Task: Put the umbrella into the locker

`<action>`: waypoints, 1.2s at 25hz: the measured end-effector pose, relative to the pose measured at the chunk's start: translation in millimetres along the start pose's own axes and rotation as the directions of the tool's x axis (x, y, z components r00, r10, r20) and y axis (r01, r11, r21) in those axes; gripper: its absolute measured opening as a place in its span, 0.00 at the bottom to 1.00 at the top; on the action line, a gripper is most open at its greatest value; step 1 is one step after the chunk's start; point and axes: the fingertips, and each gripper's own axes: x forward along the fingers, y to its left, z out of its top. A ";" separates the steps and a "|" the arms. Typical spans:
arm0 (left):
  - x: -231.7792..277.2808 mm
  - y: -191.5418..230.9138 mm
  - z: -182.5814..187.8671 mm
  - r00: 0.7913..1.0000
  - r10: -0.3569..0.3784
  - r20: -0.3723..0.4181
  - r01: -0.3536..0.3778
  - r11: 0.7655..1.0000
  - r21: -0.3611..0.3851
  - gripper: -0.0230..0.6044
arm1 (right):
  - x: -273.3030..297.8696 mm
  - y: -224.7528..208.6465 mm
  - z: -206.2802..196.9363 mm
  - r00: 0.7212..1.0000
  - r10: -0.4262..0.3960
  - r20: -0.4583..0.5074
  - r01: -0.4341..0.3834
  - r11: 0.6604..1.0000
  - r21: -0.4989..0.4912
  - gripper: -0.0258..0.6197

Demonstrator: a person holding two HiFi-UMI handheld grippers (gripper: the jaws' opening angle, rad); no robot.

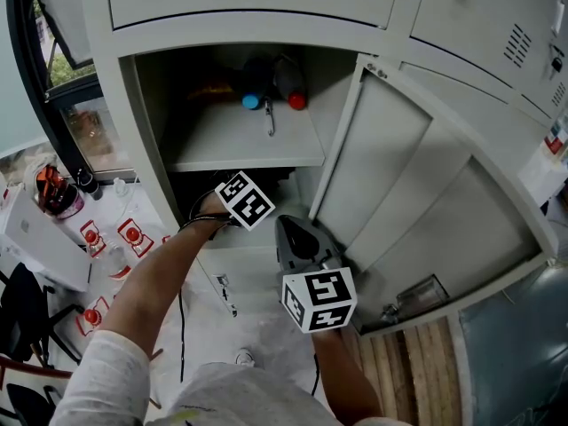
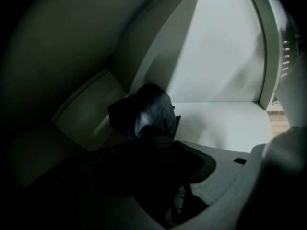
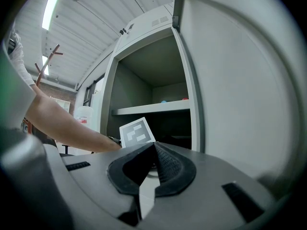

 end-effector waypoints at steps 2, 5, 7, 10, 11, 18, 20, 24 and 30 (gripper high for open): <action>1.4 -0.7 -1.2 1.000 -0.004 -0.009 0.004 1.000 -0.003 0.44 | 0.0 -0.5 -1.0 1.000 0.001 -0.001 -0.001 1.000 0.002 0.04; 3.1 -1.1 -1.9 1.000 -0.017 -0.017 0.017 1.000 -0.011 0.44 | 0.2 -1.5 -1.2 1.000 0.001 -0.001 -0.001 1.000 0.002 0.04; 3.9 -1.2 -2.1 0.999 -0.027 -0.021 0.027 0.999 -0.020 0.44 | 0.2 -1.8 -0.9 1.000 0.003 0.000 -0.003 1.000 0.003 0.04; 4.0 -1.4 -2.5 0.999 -0.032 -0.024 0.031 0.999 -0.029 0.44 | 0.1 -1.2 -0.7 1.000 0.007 0.001 -0.007 1.000 0.003 0.04; 3.6 -1.4 -2.7 0.999 -0.027 -0.024 0.026 0.999 -0.026 0.44 | 0.0 -0.8 -0.9 1.000 0.009 0.000 -0.009 1.000 0.004 0.04; 2.7 -1.0 -3.3 0.999 -0.021 -0.027 0.020 0.999 -0.036 0.47 | -2.8 -1.4 -0.6 1.000 0.015 -0.002 -0.015 1.000 0.003 0.04; 1.3 -2.3 -3.0 0.999 -0.030 -0.034 0.029 0.999 -0.040 0.48 | -3.9 -1.4 -0.8 1.000 0.016 -0.003 -0.016 1.000 0.005 0.04; -2.9 -1.3 -1.2 0.999 -0.015 -0.033 0.014 0.999 -0.034 0.48 | -5.8 -0.1 -2.1 1.000 0.021 -0.006 -0.021 1.000 0.007 0.04; -13.6 -0.2 2.5 1.000 0.008 -0.014 -0.009 0.999 -0.045 0.48 | -8.3 3.8 -2.1 0.999 0.031 -0.008 -0.030 0.999 0.012 0.04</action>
